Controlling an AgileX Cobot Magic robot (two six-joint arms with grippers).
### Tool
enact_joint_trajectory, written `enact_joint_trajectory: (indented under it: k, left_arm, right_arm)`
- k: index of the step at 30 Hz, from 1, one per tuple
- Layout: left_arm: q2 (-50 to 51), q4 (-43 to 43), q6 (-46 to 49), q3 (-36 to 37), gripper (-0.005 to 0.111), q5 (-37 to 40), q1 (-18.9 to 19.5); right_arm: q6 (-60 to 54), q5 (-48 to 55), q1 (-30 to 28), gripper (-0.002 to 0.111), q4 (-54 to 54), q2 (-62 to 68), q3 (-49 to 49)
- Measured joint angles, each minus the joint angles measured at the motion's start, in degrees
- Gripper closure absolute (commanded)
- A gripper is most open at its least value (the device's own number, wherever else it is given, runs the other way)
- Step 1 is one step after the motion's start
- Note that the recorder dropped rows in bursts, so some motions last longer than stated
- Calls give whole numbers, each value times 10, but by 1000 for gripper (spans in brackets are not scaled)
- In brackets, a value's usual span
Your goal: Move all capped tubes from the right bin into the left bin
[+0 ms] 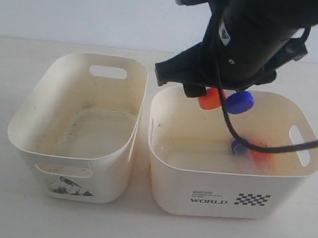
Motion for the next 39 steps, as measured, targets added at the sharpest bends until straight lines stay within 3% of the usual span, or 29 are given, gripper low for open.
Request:
enact_joint_trajectory:
  k: [7, 16, 22, 39]
  left_arm:
    - [0, 0, 0, 0, 102, 0, 0]
    - [0, 0, 0, 0, 102, 0, 0]
    - [0, 0, 0, 0, 102, 0, 0]
    - [0, 0, 0, 0, 102, 0, 0]
  right_arm:
    - [18, -32, -6, 108, -8, -4, 47]
    - [29, -57, -61, 108, -4, -4, 79]
    - [29, -113, -62, 108, 9, -4, 101]
    - [31, -140, -62, 108, 34, 13, 138]
